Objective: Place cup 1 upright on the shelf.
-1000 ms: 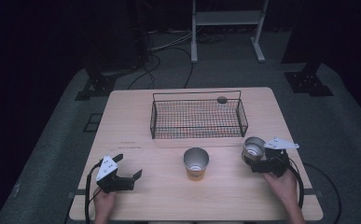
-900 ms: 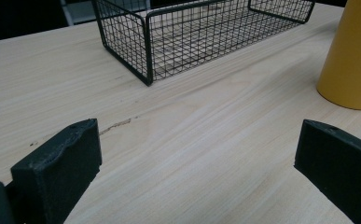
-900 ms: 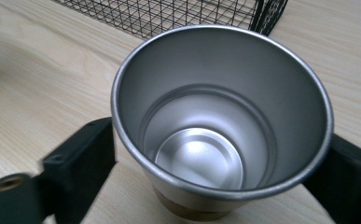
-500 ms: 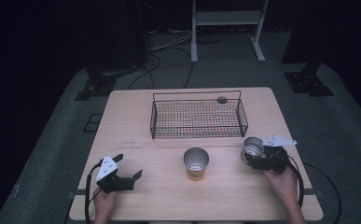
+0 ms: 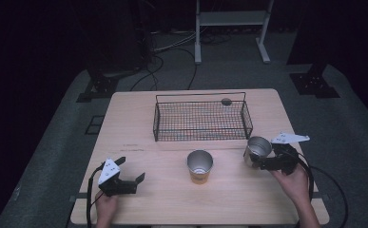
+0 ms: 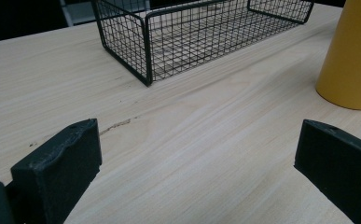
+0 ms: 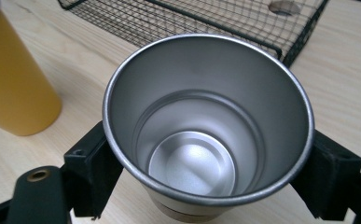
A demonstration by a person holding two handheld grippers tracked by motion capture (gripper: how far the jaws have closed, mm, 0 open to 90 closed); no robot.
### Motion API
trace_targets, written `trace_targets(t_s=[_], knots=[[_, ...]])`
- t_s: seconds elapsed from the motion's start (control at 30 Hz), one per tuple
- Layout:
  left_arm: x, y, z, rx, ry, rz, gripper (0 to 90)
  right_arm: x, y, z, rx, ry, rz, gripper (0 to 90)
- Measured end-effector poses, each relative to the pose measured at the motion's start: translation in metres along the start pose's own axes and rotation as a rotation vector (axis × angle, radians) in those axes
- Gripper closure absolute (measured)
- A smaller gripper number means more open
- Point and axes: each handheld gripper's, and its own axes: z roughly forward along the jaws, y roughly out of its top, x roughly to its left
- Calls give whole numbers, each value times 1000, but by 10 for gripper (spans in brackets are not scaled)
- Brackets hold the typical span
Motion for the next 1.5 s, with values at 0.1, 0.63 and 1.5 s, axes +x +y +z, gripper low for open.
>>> trace_targets(t_s=[0.1,0.63,1.5], knots=[[0,0,0,0,-2,3,0,2,10,-2,6,18,-21,176],[0,0,0,-2,-2,3,0,2,61,-2,24,91,-73,176],[0,0,0,-4,-4,2,0,-7,121,17,20,97,-96,176]])
